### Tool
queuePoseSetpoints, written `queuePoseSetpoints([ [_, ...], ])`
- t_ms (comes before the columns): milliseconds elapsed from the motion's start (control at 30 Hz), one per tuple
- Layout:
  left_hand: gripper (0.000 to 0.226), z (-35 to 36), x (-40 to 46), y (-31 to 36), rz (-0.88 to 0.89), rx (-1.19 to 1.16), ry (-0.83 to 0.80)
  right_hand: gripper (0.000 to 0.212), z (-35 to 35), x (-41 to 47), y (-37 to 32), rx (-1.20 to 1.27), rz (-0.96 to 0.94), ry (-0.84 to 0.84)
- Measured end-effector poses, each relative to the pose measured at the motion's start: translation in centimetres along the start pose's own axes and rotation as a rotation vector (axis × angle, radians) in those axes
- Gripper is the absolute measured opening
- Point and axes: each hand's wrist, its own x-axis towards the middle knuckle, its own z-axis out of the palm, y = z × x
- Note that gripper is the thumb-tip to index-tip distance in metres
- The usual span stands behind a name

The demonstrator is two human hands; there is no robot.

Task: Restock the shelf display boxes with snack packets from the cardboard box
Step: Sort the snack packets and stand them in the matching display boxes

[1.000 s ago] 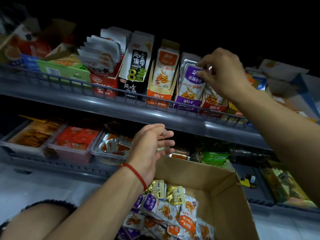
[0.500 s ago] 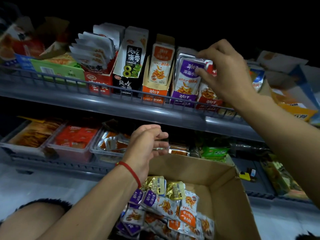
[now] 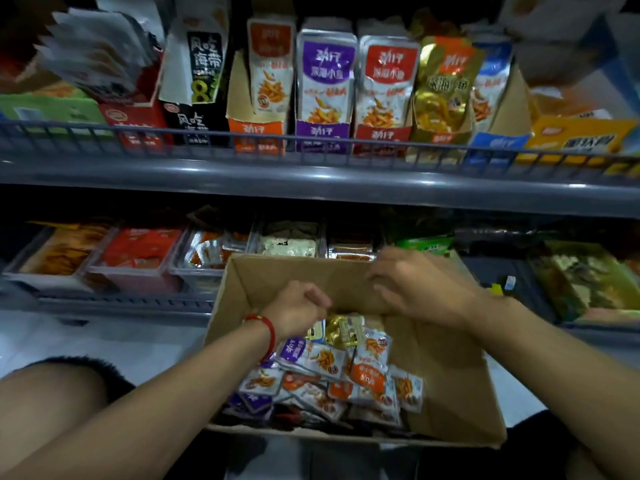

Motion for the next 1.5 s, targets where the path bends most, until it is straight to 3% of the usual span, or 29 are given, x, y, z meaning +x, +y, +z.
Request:
queuePoseSetpoints([
  [133,0.012,1.4,3.1,-5.0,-0.083,0.608,-0.042,0.025,0.9,-0.2,1.1,0.097,0.018,-0.162],
  [200,0.030,2.0,4.2,-6.9,-0.135,0.832,-0.041,0.025,1.1,-0.1,1.8,0.144,0.026,-0.203],
  [333,0.085,3.0,5.2,-8.7,-0.174,0.937,-0.074,0.024,1.0,-0.3,2.4,0.266,0.034,-0.229],
  [467,0.093,3.3,5.7,-8.5,-0.106,1.015,0.004,0.022,1.6,-0.3,2.6,0.290,0.030,-0.261],
  [533,0.077,2.8,5.6,-7.6,-0.110,0.854,0.057,0.021,1.8,-0.1,2.6,0.304,0.034,-0.274],
  [600,0.040,2.3,5.5,-6.5,-0.133,0.513,0.079,0.021,1.8,0.1,2.3,0.311,0.033,-0.280],
  [667,0.024,2.2,4.6,-5.1,-0.157,0.171,0.051,0.021,1.8,0.4,2.0,0.309,0.020,-0.265],
  [867,0.043,1.6,0.4,0.0,0.064,-0.229,0.026,0.038,2.0,1.3,0.2,0.337,0.030,-0.159],
  [967,0.048,1.0,-1.0,1.5,0.193,-0.346,0.100,0.015,1.8,1.5,-0.2,0.442,0.107,-0.086],
  [1033,0.050,0.6,-1.3,1.7,0.204,-0.450,0.100,0.007,1.2,1.5,-0.1,0.571,0.199,-0.009],
  [1167,0.045,0.7,-2.0,1.5,0.093,-0.512,-0.070,0.012,-0.4,1.1,-0.4,1.016,0.443,0.120],
  [1267,0.034,0.3,-2.5,1.6,0.086,-0.609,-0.105,0.013,-1.3,0.8,-0.7,1.229,0.555,0.179],
  [1400,0.033,-1.1,-3.4,2.6,0.139,-0.775,-0.137,0.008,-1.9,0.5,-1.2,1.448,0.631,0.256],
  [1500,0.032,-2.0,-3.9,3.3,0.189,-0.891,-0.039,0.008,-2.5,0.2,-1.5,1.556,0.620,0.311],
])
